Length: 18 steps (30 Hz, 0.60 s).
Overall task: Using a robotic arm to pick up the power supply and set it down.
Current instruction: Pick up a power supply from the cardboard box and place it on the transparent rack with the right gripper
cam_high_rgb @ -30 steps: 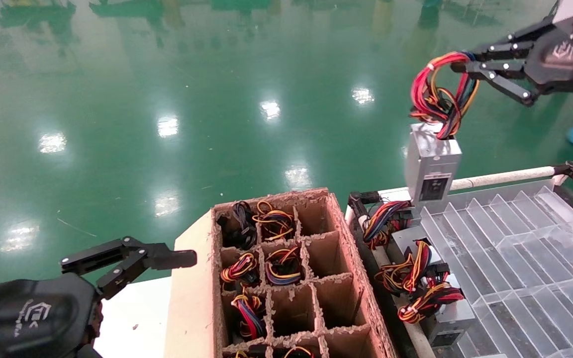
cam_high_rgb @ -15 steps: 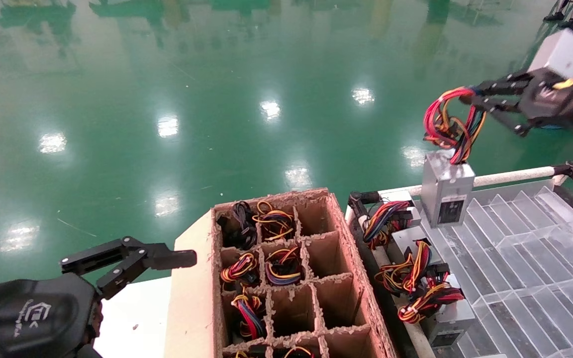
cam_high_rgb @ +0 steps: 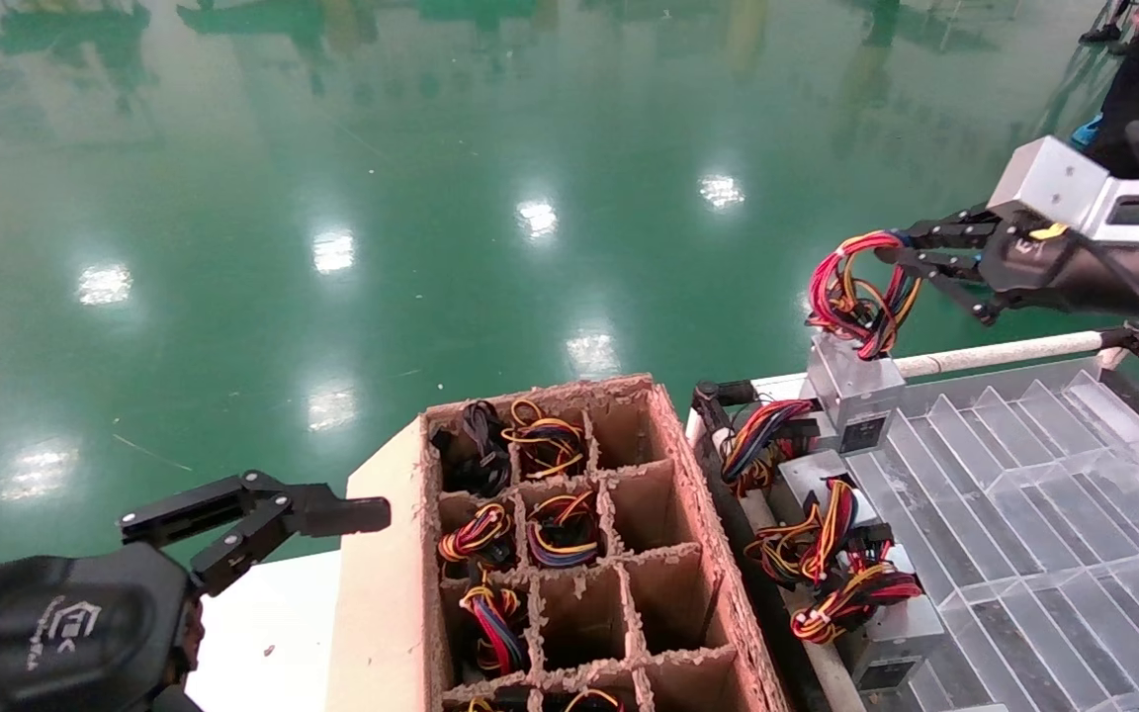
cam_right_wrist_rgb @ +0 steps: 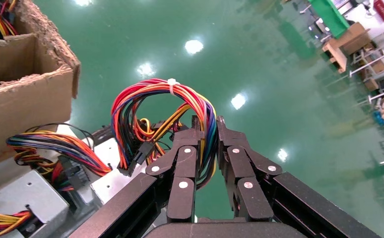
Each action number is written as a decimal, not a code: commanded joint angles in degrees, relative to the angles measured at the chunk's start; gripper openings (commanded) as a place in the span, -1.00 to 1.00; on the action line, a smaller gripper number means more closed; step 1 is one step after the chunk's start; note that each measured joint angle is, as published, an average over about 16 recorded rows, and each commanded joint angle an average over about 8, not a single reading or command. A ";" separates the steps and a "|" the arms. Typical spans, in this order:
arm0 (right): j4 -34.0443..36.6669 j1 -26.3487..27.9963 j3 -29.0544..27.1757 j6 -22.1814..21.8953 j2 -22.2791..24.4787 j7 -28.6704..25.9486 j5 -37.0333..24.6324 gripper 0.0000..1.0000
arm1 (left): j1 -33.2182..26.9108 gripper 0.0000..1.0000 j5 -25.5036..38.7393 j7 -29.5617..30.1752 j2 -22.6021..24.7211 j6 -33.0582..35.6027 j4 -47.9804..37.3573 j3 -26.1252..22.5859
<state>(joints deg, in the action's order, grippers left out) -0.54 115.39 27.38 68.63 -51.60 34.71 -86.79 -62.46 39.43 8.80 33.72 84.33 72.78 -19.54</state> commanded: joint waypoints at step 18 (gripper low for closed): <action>1.83 -5.77 -1.64 -13.19 -2.03 0.34 2.43 -1.00 | 0.00 1.00 -0.01 -0.01 -0.01 -0.01 0.00 -0.02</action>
<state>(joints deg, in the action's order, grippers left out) 1.22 109.76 25.72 55.96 -53.63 35.01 -84.35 -62.46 39.42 8.79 33.71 84.32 72.78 -19.56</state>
